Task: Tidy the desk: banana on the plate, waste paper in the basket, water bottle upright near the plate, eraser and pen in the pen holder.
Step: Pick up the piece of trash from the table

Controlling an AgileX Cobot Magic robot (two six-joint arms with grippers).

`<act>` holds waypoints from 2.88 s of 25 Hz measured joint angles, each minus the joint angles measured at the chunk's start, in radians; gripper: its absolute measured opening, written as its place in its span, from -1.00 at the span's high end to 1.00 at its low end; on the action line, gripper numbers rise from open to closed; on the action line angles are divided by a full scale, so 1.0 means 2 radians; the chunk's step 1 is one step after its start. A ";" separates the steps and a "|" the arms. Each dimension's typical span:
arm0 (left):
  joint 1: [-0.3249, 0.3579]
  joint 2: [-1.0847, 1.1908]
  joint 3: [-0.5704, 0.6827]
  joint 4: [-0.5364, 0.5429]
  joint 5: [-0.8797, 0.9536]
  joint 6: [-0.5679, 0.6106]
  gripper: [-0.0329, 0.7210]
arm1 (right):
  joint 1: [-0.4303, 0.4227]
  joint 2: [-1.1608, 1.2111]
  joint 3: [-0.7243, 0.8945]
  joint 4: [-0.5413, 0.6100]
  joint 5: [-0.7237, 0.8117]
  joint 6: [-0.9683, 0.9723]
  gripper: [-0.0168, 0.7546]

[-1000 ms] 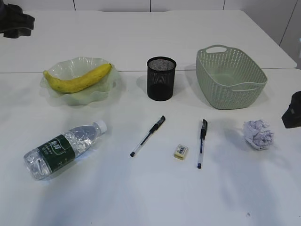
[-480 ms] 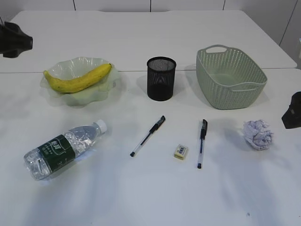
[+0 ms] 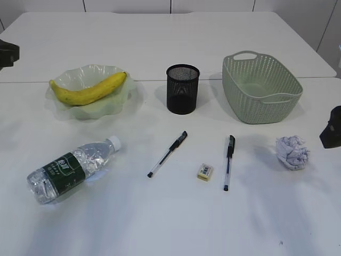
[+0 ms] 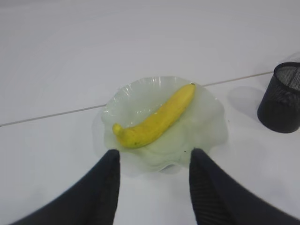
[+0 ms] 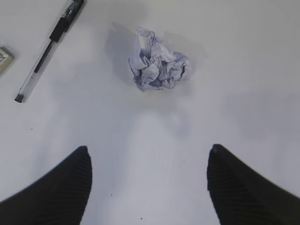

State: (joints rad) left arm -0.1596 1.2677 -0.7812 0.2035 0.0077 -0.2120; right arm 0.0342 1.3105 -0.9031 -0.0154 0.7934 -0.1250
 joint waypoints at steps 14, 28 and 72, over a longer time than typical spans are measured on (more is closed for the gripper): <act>0.000 -0.043 0.035 -0.003 0.017 0.000 0.01 | 0.000 0.020 -0.001 0.001 -0.009 0.023 -0.51; 0.000 -0.073 0.035 -0.004 0.030 0.000 0.01 | 0.000 0.135 -0.065 0.002 -0.038 0.048 -0.54; 0.000 -0.073 0.035 -0.005 0.032 0.000 0.01 | 0.000 0.277 -0.140 -0.021 -0.063 0.043 -0.54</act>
State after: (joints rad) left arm -0.1596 1.1210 -0.7113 0.1933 0.0707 -0.2127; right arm 0.0342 1.8642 -1.1833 -0.0572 0.6666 -0.0382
